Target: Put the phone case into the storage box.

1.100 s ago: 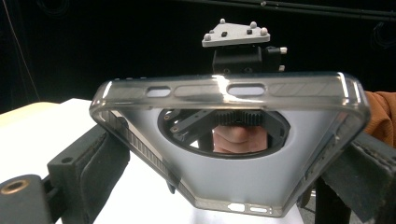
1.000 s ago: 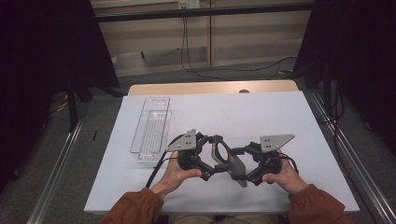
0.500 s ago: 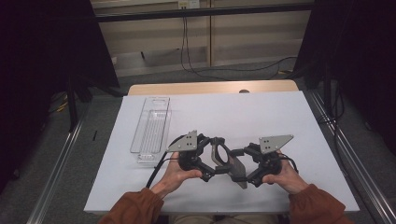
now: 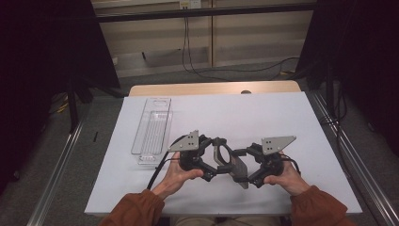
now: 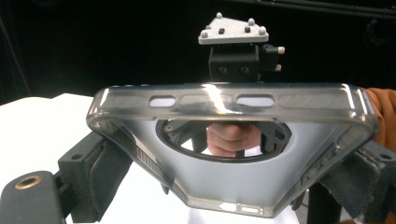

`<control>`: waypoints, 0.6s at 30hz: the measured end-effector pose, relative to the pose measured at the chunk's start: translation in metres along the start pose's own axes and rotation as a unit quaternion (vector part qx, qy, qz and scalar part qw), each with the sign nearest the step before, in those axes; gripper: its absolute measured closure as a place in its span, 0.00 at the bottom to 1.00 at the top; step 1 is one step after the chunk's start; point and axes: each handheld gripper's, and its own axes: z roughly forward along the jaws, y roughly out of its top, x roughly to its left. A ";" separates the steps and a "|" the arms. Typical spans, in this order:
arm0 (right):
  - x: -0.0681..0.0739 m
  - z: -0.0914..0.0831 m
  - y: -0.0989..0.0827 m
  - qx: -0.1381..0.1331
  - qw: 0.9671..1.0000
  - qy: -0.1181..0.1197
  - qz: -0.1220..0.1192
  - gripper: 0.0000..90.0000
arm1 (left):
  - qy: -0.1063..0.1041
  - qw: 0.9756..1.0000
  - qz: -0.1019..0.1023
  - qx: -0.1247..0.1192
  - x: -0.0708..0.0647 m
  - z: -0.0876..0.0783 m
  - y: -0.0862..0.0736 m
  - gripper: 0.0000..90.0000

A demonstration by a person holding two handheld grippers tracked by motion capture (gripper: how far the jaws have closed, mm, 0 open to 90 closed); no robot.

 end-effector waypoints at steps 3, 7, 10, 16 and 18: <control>0.001 0.000 0.000 0.001 1.000 0.001 -0.002 0.13 | 0.000 1.000 0.001 -0.001 0.000 0.001 0.001 0.12; 0.001 0.000 0.000 0.005 1.000 -0.002 -0.004 0.13 | 0.004 1.000 -0.002 -0.001 -0.001 0.001 0.001 0.12; 0.001 0.000 0.000 0.003 1.000 -0.002 -0.001 0.13 | 0.004 1.000 -0.010 -0.003 -0.001 0.001 0.001 0.12; 0.001 0.001 0.001 0.002 1.000 -0.008 0.000 0.12 | 0.017 1.000 -0.006 0.003 -0.002 0.001 0.002 0.12; 0.001 0.001 0.000 0.000 1.000 -0.013 0.003 0.10 | 0.018 1.000 -0.007 0.004 -0.002 0.001 0.002 0.12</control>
